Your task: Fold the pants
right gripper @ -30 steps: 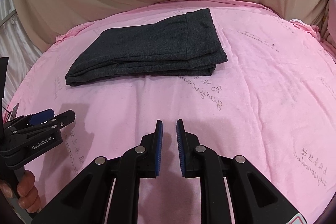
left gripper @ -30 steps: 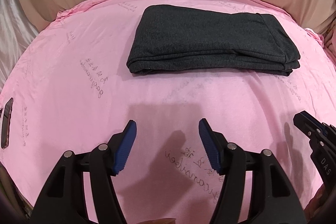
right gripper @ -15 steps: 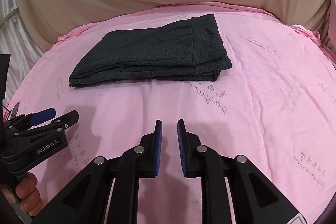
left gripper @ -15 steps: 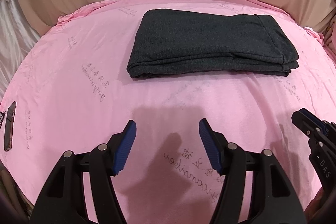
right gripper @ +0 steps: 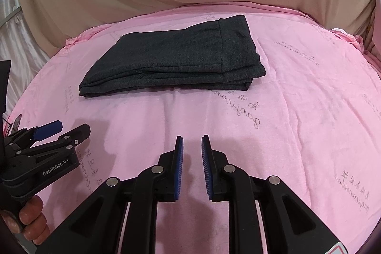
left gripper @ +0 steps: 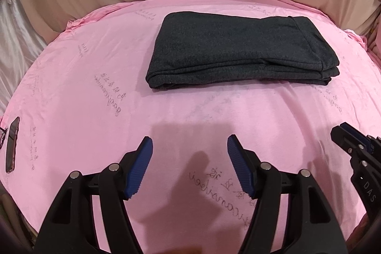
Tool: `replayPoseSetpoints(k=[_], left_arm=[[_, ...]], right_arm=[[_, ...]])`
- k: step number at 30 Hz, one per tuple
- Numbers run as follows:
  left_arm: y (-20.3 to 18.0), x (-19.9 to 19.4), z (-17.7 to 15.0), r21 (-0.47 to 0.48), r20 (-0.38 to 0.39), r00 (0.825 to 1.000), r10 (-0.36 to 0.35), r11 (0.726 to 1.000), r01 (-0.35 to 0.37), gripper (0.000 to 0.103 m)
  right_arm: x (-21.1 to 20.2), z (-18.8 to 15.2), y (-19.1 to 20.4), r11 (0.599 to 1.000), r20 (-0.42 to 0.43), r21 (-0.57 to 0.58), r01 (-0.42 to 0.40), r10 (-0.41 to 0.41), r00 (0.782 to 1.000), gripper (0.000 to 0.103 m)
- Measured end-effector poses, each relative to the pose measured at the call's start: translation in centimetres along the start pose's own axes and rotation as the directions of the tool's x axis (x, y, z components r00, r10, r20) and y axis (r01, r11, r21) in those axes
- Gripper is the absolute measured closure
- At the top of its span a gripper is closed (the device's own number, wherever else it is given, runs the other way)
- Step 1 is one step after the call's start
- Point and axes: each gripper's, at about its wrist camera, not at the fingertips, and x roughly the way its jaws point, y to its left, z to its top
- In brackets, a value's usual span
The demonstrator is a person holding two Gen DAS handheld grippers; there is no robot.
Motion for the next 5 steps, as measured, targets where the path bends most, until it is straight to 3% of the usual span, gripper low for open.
replayPoseSetpoints(k=[5], left_arm=[[0.09, -0.06, -0.13, 0.0, -0.008, 1.0, -0.011, 1.0, 0.011, 0.04]], right_arm=[[-0.17, -0.15, 0.13, 1.0, 0.003, -0.006, 0.0, 0.0, 1.0, 0.08]])
